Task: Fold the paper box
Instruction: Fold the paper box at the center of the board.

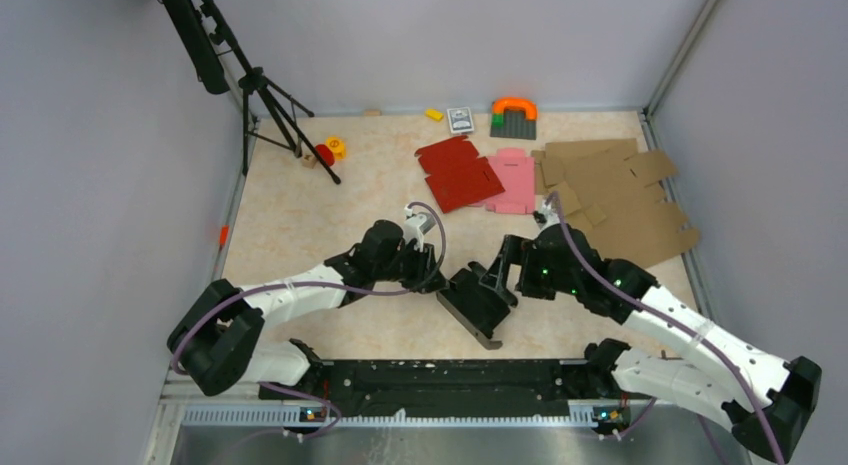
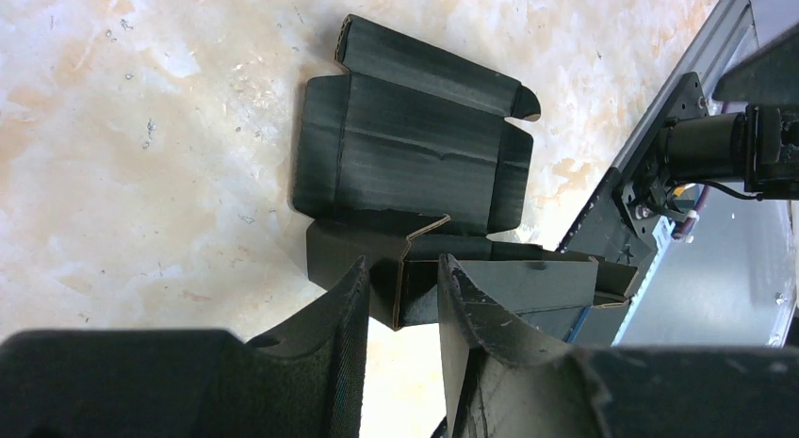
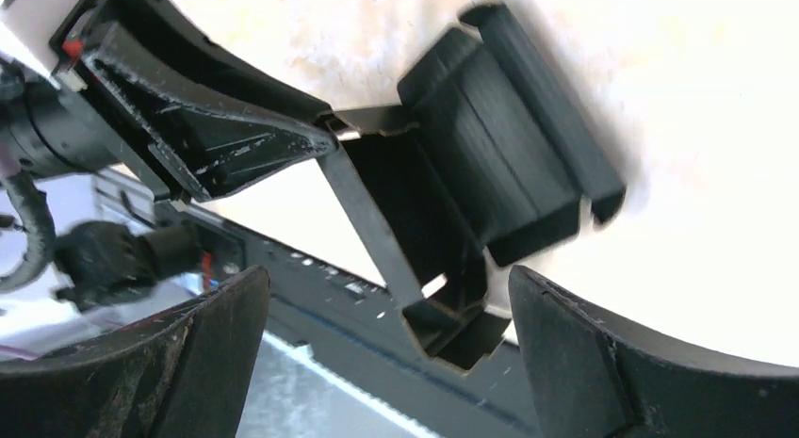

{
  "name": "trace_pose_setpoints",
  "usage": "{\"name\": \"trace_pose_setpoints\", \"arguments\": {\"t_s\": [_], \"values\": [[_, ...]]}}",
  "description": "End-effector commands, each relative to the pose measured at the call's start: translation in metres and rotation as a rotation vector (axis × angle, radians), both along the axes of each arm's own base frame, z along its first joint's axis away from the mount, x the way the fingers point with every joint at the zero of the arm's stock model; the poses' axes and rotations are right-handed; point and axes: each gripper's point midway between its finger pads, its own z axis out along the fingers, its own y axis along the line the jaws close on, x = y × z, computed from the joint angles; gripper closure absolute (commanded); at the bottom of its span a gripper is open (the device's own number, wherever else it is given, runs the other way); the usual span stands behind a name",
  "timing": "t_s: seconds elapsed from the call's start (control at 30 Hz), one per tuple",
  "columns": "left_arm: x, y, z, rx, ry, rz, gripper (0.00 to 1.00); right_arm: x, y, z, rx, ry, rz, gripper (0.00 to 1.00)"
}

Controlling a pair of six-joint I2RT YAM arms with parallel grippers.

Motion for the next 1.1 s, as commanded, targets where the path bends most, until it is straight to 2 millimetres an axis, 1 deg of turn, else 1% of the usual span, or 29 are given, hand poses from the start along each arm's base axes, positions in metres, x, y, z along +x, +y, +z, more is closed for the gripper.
{"name": "trace_pose_setpoints", "arguments": {"t_s": [0.0,0.07,0.13,0.2,0.27,0.43,0.7,0.83,0.93,1.03,1.07], "values": [[0.0,0.0,-0.002,0.024,-0.008,-0.005,0.68,-0.026,-0.024,-0.014,0.085,0.313,-0.344,0.04],[0.001,0.0,0.0,0.022,-0.013,-0.004,0.68,-0.039,-0.018,-0.013,0.183,0.41,-0.383,0.04],[0.0,0.0,0.0,0.025,-0.013,-0.005,0.68,-0.046,-0.004,-0.012,0.312,0.497,-0.405,0.04],[0.001,0.0,0.001,0.025,-0.015,-0.004,0.68,-0.053,0.007,-0.018,0.418,0.601,-0.444,0.04],[0.0,0.0,0.001,0.027,-0.014,-0.007,0.68,-0.06,0.015,-0.024,0.474,0.677,-0.467,0.03],[0.0,-0.001,0.001,0.03,-0.015,-0.007,0.68,-0.071,0.029,-0.034,0.511,0.789,-0.481,0.03],[0.0,-0.002,0.0,0.029,-0.015,-0.01,0.69,-0.085,0.034,-0.04,0.495,0.876,-0.486,0.02],[0.0,-0.004,0.0,0.027,-0.014,-0.013,0.69,-0.088,0.041,-0.044,0.542,0.905,-0.509,0.02],[-0.001,-0.004,0.0,0.028,-0.014,-0.016,0.69,-0.087,0.045,-0.052,0.565,0.93,-0.542,0.02],[-0.001,-0.005,0.001,0.027,-0.017,-0.019,0.69,-0.081,0.044,-0.06,0.591,0.933,-0.591,0.02],[-0.002,-0.005,0.001,0.027,-0.017,-0.021,0.69,-0.077,0.043,-0.06,0.61,0.922,-0.61,0.03]]}}
